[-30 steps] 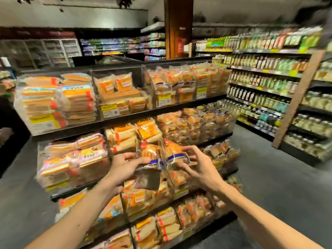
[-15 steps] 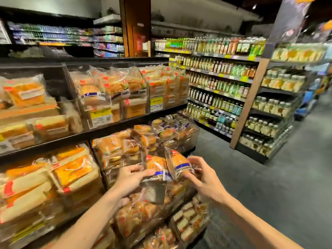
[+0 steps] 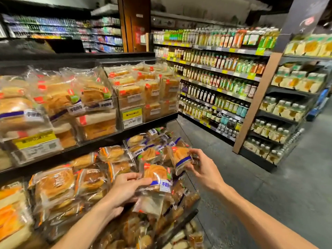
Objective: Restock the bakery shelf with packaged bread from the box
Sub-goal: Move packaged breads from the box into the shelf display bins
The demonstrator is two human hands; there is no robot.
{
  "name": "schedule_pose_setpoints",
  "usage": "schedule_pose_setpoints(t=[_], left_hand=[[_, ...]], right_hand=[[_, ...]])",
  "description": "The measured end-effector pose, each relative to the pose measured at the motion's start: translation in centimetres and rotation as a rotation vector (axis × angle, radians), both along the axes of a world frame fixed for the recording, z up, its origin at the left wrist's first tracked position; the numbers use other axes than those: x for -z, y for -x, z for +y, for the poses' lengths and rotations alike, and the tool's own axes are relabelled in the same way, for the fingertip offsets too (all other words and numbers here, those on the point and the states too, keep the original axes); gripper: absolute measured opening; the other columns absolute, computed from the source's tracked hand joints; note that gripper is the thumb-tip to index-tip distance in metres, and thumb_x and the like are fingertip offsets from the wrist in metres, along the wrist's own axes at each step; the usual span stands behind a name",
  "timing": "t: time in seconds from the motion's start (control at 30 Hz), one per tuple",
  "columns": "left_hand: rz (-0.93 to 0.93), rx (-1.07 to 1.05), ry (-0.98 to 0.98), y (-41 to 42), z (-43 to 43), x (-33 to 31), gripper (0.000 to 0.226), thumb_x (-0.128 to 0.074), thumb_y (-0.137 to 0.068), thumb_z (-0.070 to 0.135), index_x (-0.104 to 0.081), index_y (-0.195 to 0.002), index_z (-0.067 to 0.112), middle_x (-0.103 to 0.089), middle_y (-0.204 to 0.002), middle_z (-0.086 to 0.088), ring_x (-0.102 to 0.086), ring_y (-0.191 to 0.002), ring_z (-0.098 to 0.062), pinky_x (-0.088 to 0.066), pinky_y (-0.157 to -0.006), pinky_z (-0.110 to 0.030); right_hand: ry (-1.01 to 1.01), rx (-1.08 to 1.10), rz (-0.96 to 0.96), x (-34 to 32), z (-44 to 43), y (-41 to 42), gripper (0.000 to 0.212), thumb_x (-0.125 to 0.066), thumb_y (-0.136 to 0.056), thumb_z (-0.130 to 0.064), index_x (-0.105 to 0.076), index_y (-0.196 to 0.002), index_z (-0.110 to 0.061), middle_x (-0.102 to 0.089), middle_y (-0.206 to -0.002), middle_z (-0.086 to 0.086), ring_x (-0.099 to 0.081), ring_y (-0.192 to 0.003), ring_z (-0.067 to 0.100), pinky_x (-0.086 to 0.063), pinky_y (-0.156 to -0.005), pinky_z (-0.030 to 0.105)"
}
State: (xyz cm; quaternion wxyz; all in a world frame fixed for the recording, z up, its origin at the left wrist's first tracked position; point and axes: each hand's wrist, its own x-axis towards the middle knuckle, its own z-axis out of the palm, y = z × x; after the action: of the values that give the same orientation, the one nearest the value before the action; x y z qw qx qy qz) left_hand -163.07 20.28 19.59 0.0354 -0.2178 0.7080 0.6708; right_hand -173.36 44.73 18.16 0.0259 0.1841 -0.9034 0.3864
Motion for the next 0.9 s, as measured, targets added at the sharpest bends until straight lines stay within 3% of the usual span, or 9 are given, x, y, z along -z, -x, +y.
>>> schedule_pose_setpoints(t=[0.1, 0.2, 0.3, 0.4, 0.5, 0.57, 0.77, 0.9], left_hand=[[-0.019, -0.025, -0.012, 2.5, 1.7, 0.5, 0.045, -0.087, -0.069, 0.022, -0.069, -0.107, 0.009, -0.078, -0.084, -0.003, -0.075, -0.076, -0.017, -0.058, -0.07, -0.032], [-0.023, -0.1, -0.027, 4.8, 3.9, 0.5, 0.065, -0.09, -0.05, 0.03, -0.069, -0.107, 0.008, -0.077, -0.096, -0.008, -0.074, -0.088, -0.025, -0.058, -0.083, -0.043], [-0.025, -0.163, -0.037, 6.6, 5.6, 0.5, 0.078, -0.096, -0.038, 0.034, -0.07, -0.106, 0.005, -0.076, -0.099, -0.014, -0.074, -0.092, -0.03, -0.058, -0.083, -0.045], [-0.029, -0.215, -0.033, 7.5, 6.7, 0.5, 0.072, -0.092, -0.045, 0.033, -0.069, -0.108, 0.005, -0.075, -0.1, -0.015, -0.074, -0.09, -0.03, -0.059, -0.077, -0.039], [-0.045, -0.261, -0.051, 8.1, 7.6, 0.4, 0.063, -0.087, -0.053, 0.028, -0.069, -0.11, 0.005, -0.074, -0.103, -0.017, -0.072, -0.097, -0.034, -0.055, -0.091, -0.052], [-0.048, -0.287, -0.034, 8.5, 7.8, 0.4, 0.061, -0.087, -0.055, 0.027, -0.07, -0.108, 0.004, -0.072, -0.105, -0.023, -0.07, -0.099, -0.039, -0.053, -0.093, -0.057], [-0.033, -0.312, -0.036, 9.5, 8.1, 0.4, 0.056, -0.084, -0.059, 0.023, -0.069, -0.109, 0.004, -0.069, -0.108, -0.027, -0.073, -0.093, -0.031, -0.06, -0.07, -0.031], [-0.025, -0.318, -0.038, 10.0, 8.4, 0.5, 0.052, -0.083, -0.061, 0.022, -0.069, -0.108, 0.004, -0.07, -0.106, -0.026, -0.073, -0.091, -0.032, -0.058, -0.068, -0.029]], right_hand=[[-0.138, -0.036, 0.143, 0.9, -0.1, 6.6, 0.046, -0.064, -0.094, -0.016, -0.047, -0.136, -0.021, -0.055, -0.137, 0.0, -0.054, -0.121, 0.023, -0.044, -0.1, 0.037], [-0.292, -0.066, 0.234, 1.7, -1.1, 12.8, 0.041, -0.056, -0.097, -0.017, -0.046, -0.136, -0.02, -0.044, -0.147, 0.002, -0.05, -0.12, 0.031, -0.046, -0.094, 0.042], [-0.392, -0.081, 0.287, 2.6, -2.5, 17.7, 0.034, -0.05, -0.099, -0.018, -0.048, -0.132, -0.014, -0.041, -0.147, 0.006, -0.049, -0.115, 0.035, -0.05, -0.084, 0.045], [-0.447, -0.134, 0.302, 3.5, -3.8, 20.7, 0.038, -0.053, -0.095, -0.011, -0.048, -0.133, -0.008, -0.041, -0.145, 0.012, -0.048, -0.115, 0.036, -0.05, -0.084, 0.045], [-0.467, -0.156, 0.326, 3.6, -5.0, 22.5, 0.05, -0.055, -0.092, -0.004, -0.045, -0.142, -0.008, -0.035, -0.151, 0.015, -0.047, -0.118, 0.037, -0.049, -0.09, 0.044], [-0.485, -0.209, 0.353, 3.7, -5.6, 23.3, 0.053, -0.057, -0.09, -0.001, -0.046, -0.142, -0.007, -0.034, -0.152, 0.016, -0.046, -0.12, 0.037, -0.049, -0.092, 0.043], [-0.449, -0.427, 0.325, 4.6, -5.8, 25.7, 0.063, -0.055, -0.087, 0.001, -0.039, -0.147, -0.009, -0.025, -0.159, 0.014, -0.04, -0.133, 0.038, -0.047, -0.099, 0.045], [-0.507, -0.381, 0.33, 4.6, -7.0, 25.8, 0.06, -0.059, -0.089, -0.001, -0.039, -0.145, -0.011, -0.026, -0.158, 0.012, -0.039, -0.133, 0.035, -0.046, -0.1, 0.043]])
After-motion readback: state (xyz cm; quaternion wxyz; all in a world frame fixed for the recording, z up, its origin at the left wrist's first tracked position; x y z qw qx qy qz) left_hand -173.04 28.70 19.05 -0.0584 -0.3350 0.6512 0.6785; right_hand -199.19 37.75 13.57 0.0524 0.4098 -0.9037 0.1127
